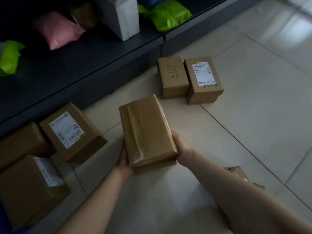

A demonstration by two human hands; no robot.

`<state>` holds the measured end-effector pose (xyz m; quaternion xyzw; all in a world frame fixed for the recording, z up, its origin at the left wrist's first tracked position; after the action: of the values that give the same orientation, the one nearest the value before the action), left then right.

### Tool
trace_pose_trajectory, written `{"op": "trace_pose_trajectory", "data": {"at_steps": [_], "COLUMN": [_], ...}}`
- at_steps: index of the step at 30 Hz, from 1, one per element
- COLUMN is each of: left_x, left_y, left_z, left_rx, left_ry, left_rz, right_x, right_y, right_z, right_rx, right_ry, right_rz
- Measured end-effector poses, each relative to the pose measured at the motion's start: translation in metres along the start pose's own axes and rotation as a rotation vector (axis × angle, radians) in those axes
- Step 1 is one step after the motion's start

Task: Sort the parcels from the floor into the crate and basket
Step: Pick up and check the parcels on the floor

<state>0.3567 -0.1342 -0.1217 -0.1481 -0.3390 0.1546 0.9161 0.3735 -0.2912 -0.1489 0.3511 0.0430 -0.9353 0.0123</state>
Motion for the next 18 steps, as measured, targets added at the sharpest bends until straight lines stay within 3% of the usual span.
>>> {"op": "trace_pose_trajectory", "data": {"at_steps": [2, 6, 9, 18], "left_x": [0.009, 0.065, 0.11, 0.244], "left_y": [-0.016, -0.036, -0.07, -0.116], "left_z": [0.0, 0.062, 0.144, 0.409], "left_rx": [-0.08, 0.012, 0.004, 0.148], "left_ry": [0.059, -0.044, -0.091, -0.028], "left_rz": [0.068, 0.003, -0.077, 0.128], "right_x": [-0.019, -0.081, -0.136, -0.305], "right_y": [-0.004, -0.004, -0.011, -0.098], "right_z": [0.024, 0.11, 0.19, 0.439], "right_rx": [-0.019, -0.04, -0.002, -0.13], "right_ry": [0.048, 0.098, 0.041, -0.015], "right_rz": [-0.063, -0.109, -0.144, -0.086]}}
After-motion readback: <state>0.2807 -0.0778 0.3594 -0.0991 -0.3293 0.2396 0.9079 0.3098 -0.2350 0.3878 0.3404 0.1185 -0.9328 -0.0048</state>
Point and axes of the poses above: each hand's wrist, its own z-axis away from the middle knuckle, its own y-axis out of the back of the hand, x = y × z, the point moved 8 cm from there along -z, towards the middle knuckle, and after that the axes turned 13 degrees about z, right-handed, at the moved point
